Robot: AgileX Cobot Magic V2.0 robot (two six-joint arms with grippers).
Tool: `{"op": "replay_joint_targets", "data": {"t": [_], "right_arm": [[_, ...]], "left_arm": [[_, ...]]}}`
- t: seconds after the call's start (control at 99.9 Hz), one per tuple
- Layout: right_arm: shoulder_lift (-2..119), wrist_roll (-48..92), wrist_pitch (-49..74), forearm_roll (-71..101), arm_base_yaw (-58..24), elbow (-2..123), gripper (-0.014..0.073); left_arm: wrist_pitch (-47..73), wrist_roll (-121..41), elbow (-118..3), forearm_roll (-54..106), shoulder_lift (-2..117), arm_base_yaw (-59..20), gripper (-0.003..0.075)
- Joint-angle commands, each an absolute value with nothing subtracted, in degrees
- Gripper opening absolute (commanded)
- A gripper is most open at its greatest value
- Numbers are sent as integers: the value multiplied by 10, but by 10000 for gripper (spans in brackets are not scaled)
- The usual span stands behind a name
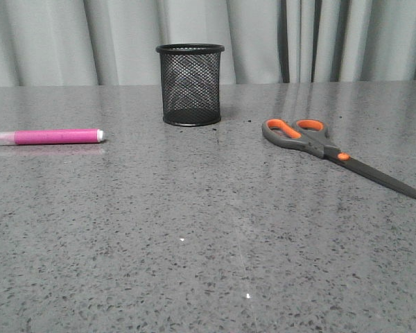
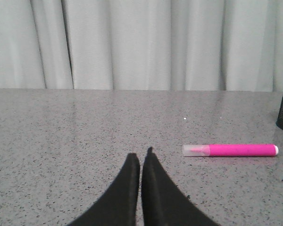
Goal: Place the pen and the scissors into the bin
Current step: 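Move the left gripper toward the pink marker pen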
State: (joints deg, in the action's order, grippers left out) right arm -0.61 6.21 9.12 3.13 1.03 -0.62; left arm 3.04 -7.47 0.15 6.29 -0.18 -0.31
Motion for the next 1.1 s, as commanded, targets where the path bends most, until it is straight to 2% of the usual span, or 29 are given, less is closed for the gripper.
{"op": "replay_joint_targets", "data": {"t": [0.0, 0.22, 0.37, 0.5, 0.75, 0.941, 1.091], "right_arm": [[-18, 67, 36, 57, 13, -14, -58], [-18, 67, -5, 177, 13, -14, -58], [-18, 67, -52, 331, 13, -13, -57], [-13, 67, -4, 351, 13, 14, -56], [78, 68, 118, 282, 13, 112, -56], [225, 93, 225, 238, 13, 232, -56], [330, 129, 283, 238, 13, 326, -57]], "left_arm": [[-11, -68, 26, 94, -20, -7, -19], [-10, -68, 26, 262, -20, -7, -19], [-12, -68, 24, 379, -20, -7, -19], [-6, -68, 12, 444, -20, -7, -19], [63, -72, -89, 372, 21, -7, -20], [181, -73, -224, 243, 149, -7, -19], [249, -74, -315, 206, 244, -7, -19]]}}
